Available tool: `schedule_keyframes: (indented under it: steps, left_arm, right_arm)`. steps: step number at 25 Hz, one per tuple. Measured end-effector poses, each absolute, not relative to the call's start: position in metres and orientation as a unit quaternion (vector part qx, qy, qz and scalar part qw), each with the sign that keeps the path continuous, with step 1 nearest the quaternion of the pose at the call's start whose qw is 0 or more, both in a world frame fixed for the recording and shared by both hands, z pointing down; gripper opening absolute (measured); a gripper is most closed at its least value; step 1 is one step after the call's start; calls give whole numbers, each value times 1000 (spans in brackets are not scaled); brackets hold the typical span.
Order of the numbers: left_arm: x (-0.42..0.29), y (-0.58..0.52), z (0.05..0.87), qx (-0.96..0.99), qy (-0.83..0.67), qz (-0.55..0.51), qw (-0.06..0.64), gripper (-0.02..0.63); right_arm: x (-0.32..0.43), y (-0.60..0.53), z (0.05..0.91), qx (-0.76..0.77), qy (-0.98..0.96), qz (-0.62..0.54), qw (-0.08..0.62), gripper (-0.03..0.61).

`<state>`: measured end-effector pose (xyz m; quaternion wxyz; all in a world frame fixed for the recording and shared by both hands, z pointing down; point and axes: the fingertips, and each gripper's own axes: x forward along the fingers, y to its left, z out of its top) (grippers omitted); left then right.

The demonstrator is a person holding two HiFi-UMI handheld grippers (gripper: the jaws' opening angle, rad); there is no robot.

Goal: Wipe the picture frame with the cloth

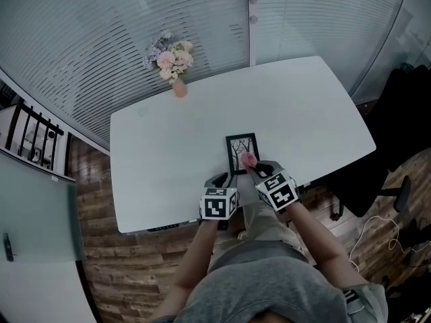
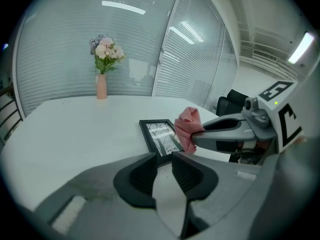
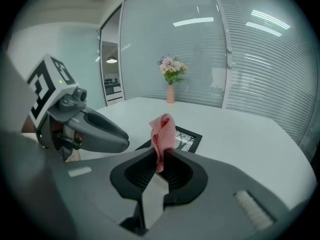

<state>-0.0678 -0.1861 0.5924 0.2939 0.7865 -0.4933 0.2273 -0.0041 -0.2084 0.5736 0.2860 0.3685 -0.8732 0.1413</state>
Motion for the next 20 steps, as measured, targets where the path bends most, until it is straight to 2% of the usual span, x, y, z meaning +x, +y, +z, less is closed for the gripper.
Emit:
schedule_keyframes:
  steps: [6, 13, 20]
  left_arm:
    - [-75, -162, 574, 786, -511, 207, 281, 29]
    - [-77, -132, 561, 789, -514, 194, 275, 2]
    - [-80, -107, 552, 790, -517, 186, 271, 2]
  right_arm:
    - [-5, -179, 553, 382, -877, 145, 253, 43]
    - [-6, -148, 535, 393, -879, 154, 223, 42]
    - [-11, -122, 525, 393, -882, 157, 206, 42]
